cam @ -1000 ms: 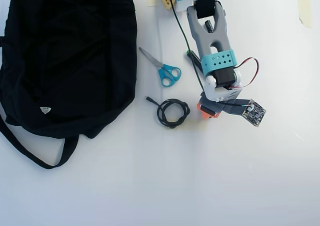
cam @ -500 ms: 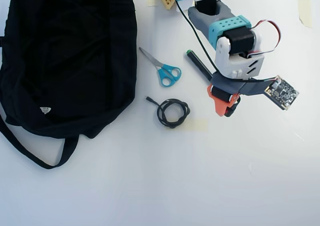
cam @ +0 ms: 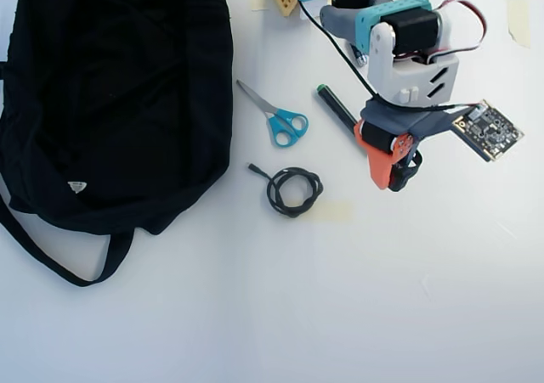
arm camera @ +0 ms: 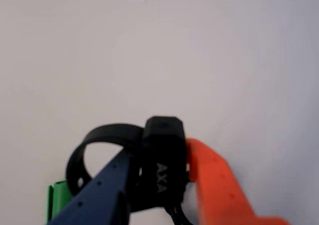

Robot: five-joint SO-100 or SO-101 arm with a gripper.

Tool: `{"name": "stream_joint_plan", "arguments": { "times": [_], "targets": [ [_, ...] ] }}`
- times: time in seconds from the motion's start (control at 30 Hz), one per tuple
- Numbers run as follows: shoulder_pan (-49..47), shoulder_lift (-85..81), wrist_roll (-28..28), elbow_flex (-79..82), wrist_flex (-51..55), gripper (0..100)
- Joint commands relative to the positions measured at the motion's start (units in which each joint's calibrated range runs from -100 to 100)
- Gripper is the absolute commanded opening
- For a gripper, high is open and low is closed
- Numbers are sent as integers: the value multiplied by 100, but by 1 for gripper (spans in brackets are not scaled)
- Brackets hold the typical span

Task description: Put the bike light into the black bag

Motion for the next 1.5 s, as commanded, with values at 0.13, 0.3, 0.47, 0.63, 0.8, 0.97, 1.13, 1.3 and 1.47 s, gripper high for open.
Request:
{"name": "stream_joint_plan", "arguments": {
  "times": [0.13, 0.3, 0.47, 0.63, 0.8, 0.97, 1.13, 1.3, 1.47],
  "targets": [
    [132, -1375, -54, 1041, 137, 2],
    [207, -2014, -280, 1913, 137, 2],
    [274, -2819, -296, 2964, 137, 2],
    [319, -3740, -301, 4276, 137, 2],
    [424, -4496, -432, 5219, 137, 2],
    [454, -5342, -621, 6189, 120, 2],
    [454, -6139, -930, 7124, 94, 2],
    [596, -6537, -1397, 7330, -121, 2],
    [760, -6554, -1801, 7241, -629, 2]
  ]
}}
